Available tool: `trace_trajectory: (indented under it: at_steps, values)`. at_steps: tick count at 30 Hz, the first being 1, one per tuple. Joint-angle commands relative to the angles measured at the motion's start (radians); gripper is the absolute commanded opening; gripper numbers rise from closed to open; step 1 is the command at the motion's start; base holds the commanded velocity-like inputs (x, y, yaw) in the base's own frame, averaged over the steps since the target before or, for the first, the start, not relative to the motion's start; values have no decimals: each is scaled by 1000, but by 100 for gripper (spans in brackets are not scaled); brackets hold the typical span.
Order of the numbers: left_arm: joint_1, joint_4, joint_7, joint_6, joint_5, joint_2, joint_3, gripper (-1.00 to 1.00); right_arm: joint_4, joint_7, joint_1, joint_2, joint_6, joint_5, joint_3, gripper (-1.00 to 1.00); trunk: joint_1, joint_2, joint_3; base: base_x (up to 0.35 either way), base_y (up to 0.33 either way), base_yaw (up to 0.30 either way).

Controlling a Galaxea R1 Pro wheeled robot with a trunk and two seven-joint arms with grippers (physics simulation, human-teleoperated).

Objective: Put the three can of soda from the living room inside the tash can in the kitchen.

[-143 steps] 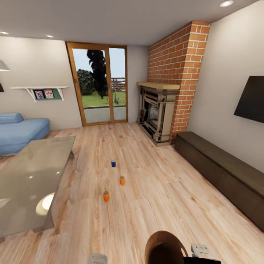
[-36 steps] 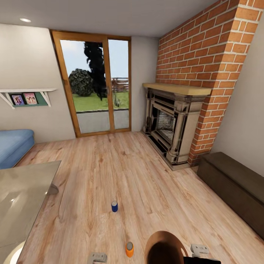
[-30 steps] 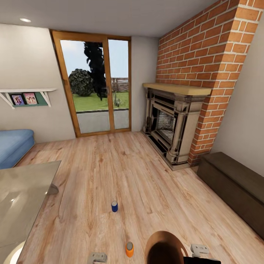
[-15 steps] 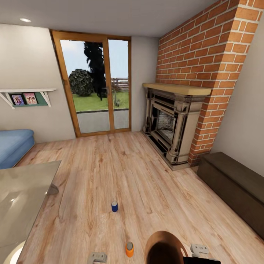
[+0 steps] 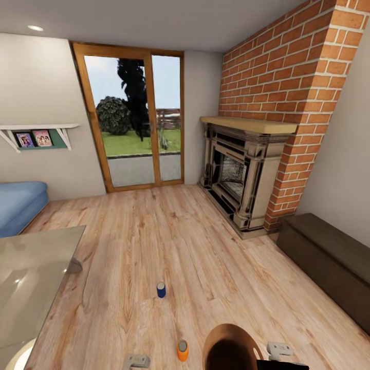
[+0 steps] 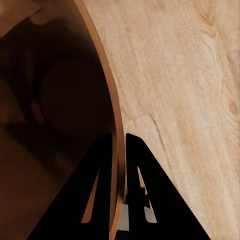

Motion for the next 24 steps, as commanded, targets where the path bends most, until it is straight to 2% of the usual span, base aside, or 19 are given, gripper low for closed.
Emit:
trace_trajectory:
  at_steps: [1, 14, 24]
  values:
    - [0, 0, 0, 0, 0, 0, 0, 100, -1, 8, 0, 0, 1, -12, -1, -100, 0, 0, 0, 19, 8, 0]
    - [0, -1, 0, 0, 0, 0, 0, 100, -1, 9, -1, -1, 1, -12, -1, -100, 0, 0, 0, 31, 17, 0]
    - [0, -1, 0, -6, 0, 0, 0, 100, -1, 11, 0, -1, 1, -12, -1, -100, 0, 0, 0, 33, -78, 0]
